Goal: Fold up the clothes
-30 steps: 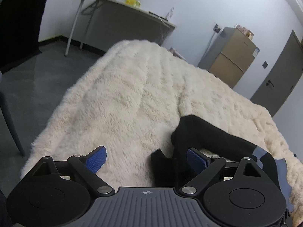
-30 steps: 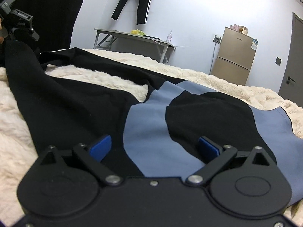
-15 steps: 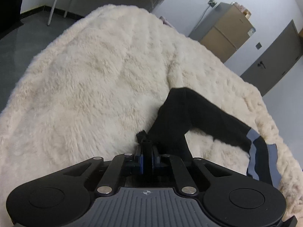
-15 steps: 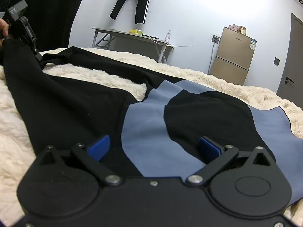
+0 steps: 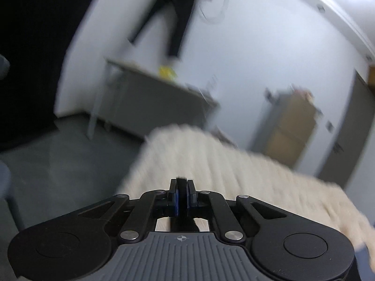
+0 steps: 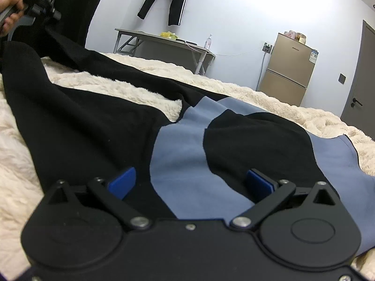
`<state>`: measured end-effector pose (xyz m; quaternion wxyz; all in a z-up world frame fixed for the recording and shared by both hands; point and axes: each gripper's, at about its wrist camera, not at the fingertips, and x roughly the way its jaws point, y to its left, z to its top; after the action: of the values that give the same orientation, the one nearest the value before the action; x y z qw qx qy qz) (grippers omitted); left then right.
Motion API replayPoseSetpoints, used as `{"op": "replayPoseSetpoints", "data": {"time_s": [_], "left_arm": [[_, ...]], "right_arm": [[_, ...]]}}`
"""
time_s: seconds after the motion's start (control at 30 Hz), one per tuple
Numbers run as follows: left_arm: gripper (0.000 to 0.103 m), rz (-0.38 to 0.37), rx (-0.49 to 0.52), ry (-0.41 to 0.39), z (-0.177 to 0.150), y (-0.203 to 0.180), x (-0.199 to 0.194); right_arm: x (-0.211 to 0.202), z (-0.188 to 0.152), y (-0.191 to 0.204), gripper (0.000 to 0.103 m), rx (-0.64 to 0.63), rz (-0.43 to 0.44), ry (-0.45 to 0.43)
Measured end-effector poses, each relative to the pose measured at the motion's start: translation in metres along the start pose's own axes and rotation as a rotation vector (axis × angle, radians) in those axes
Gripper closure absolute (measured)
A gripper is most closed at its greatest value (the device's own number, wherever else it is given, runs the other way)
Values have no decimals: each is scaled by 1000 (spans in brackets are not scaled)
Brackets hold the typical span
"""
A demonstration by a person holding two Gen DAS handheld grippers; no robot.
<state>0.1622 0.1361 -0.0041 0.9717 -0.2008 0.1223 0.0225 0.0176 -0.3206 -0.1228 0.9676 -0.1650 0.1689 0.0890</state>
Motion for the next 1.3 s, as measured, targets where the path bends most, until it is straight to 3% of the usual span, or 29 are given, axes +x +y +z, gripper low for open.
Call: {"op": "replayPoseSetpoints", "data": {"time_s": [0.03,0.1,0.27,0.33,0.4,0.47,0.6,0.7,0.83,1.07,1.13,1.2,1.23,1.27,1.3], "left_arm": [[94,37,-18,-31,-1,5,-2],[71,134,-74,-56,-14,22,-3],[71,177,-324,194,-51,69,18],[54,149,-354,211,-49,71,18],[28,151,-345,218,-49,69,20],[24,166,-353,240,-52,70,23],[24,206,-522,360,-67,100,37],[26,241,-618,437,-82,121,40],[26,166,-744,436,-93,131,30],[29,94,-698,448,-90,126,33],[39,80,-673,427,-89,123,36],[63,69,-645,398,-87,121,36],[70,64,-631,384,-86,120,36],[88,59,-617,369,-85,119,37],[99,53,-603,355,-84,118,37]], "right_arm": [[0,0,0,0,-1,0,1],[0,0,1,0,-6,-3,4],[1,-1,2,0,-14,-7,6],[1,0,2,0,-16,-8,8],[1,0,2,0,-18,-8,10],[1,0,2,0,-21,-10,12],[2,0,2,0,-26,-12,14],[3,1,3,0,-33,-15,20],[4,1,4,0,-46,-20,28],[4,2,8,0,-67,-32,34],[4,2,9,0,-73,-36,35],[4,2,9,0,-76,-38,35],[4,2,9,0,-78,-39,36],[5,2,9,0,-79,-41,37],[5,2,9,0,-81,-42,37]]}}
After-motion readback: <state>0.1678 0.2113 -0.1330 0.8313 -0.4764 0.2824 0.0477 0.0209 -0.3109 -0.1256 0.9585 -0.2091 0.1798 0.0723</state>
